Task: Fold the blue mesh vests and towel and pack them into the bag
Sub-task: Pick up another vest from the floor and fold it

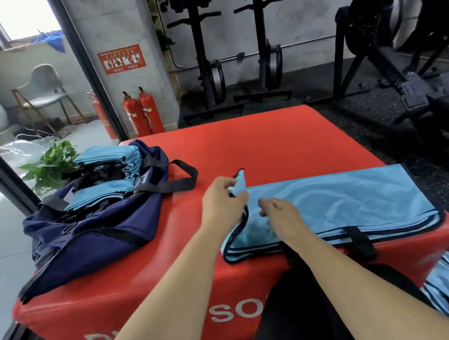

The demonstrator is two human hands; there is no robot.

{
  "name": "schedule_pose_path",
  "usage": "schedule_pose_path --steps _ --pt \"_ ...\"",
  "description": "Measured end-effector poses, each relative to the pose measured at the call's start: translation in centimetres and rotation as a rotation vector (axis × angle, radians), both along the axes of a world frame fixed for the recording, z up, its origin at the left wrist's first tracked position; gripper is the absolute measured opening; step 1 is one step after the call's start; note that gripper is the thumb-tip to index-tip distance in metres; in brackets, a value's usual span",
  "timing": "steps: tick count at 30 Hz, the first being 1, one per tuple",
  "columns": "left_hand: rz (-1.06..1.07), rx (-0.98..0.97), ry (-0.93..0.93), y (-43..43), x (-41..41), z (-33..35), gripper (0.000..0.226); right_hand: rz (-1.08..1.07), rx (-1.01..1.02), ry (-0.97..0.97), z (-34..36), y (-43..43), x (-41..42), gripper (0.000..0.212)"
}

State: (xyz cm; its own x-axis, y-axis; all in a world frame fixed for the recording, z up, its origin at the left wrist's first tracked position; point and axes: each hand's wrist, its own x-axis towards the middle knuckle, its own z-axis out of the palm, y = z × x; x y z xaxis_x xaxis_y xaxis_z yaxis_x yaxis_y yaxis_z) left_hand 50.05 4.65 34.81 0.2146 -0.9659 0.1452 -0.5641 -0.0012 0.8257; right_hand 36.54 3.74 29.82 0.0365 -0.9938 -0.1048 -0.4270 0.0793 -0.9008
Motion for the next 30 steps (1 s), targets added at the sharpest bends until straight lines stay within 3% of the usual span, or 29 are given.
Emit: schedule_pose_path --steps 2,5,8,10,12,16,21,26,30 --pt "-0.162 0.149 0.062 -0.2 -2.9 -1.4 0.03 -0.094 0.191 -0.305 0.8 -0.3 -1.2 0.051" --pt "-0.184 0.256 0.156 -0.8 -3.2 -3.4 0.032 -0.176 0.322 -0.322 0.7 -0.8 -2.7 0.062" --pt "0.012 0.152 0.071 -1.2 0.0 -4.2 0.016 -0.223 0.319 -0.29 0.3 -1.6 -3.1 0.064" --pt "0.086 0.106 -0.037 -1.2 2.0 -4.4 0.018 -0.223 0.259 -0.176 0.2 -1.8 -2.9 0.056" --pt "0.129 0.089 -0.122 -1.1 3.0 -4.5 0.025 -0.202 0.178 0.033 0.4 -2.0 -2.4 0.03" --pt "0.155 0.068 -0.093 -1.1 2.6 -3.8 0.032 -0.153 0.049 0.278 1.3 -2.4 -2.5 0.036" --pt "0.112 0.012 -0.089 -1.9 0.4 -3.4 0.041 -0.349 -0.143 0.145 3.8 -3.4 -9.7 0.03" --pt "-0.013 0.127 -0.182 -2.8 -3.3 -5.2 0.046 -0.408 0.061 0.362 -0.4 -1.7 -17.6 0.031" --pt "-0.123 0.19 -0.359 -3.4 -6.3 -5.7 0.047 -0.383 0.033 0.373 -1.9 -1.9 -18.8 0.035"
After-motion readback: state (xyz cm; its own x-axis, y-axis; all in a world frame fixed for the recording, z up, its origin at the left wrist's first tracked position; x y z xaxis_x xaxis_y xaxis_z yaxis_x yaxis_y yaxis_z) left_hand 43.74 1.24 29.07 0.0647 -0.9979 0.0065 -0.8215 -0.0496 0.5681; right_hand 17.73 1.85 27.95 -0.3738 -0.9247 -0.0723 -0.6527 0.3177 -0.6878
